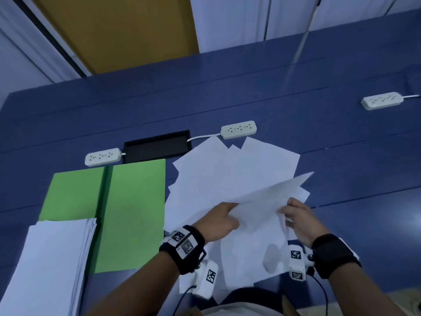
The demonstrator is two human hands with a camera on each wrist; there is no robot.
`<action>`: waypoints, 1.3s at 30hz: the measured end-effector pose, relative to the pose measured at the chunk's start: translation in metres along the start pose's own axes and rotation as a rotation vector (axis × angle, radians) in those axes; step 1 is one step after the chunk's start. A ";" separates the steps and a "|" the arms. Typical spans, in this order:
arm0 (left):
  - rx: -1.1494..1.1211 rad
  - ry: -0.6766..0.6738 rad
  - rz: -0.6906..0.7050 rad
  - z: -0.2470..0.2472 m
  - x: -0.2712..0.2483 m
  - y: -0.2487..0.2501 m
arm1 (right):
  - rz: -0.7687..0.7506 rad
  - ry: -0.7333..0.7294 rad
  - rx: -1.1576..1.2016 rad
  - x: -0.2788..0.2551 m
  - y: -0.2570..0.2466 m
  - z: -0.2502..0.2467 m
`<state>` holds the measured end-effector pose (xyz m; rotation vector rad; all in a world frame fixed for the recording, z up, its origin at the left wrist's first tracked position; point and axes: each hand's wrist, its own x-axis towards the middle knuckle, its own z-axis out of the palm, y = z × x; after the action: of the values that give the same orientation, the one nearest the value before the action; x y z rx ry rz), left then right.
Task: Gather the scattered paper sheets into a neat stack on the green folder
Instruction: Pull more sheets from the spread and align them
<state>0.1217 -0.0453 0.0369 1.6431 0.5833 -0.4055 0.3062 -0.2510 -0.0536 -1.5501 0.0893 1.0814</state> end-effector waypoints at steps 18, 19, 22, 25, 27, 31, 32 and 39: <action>0.627 0.551 -0.587 -0.105 0.086 -0.069 | -0.017 0.142 0.040 0.007 0.021 0.029; 0.616 0.555 -0.572 -0.103 0.086 -0.069 | -0.020 0.144 0.039 0.008 0.022 0.029; 0.634 0.554 -0.456 -0.099 0.081 -0.073 | -0.037 0.123 0.059 0.010 0.025 0.027; 0.508 0.571 -0.304 -0.095 0.064 -0.075 | -0.057 0.076 0.080 0.011 0.026 0.025; 0.357 0.605 -0.205 -0.094 0.046 -0.071 | -0.060 0.066 0.080 0.012 0.025 0.024; 0.236 0.605 -0.026 -0.098 0.008 -0.056 | -0.051 0.089 0.070 0.011 0.024 0.026; 0.231 0.598 0.004 -0.098 -0.001 -0.049 | -0.043 0.094 0.079 0.010 0.022 0.028; 0.191 0.509 0.274 -0.085 -0.067 -0.001 | 0.048 0.120 0.054 0.008 0.014 0.036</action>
<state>0.0618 0.0293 0.0873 1.9939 0.6955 0.1735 0.2820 -0.2224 -0.0652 -1.5696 0.2373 1.0154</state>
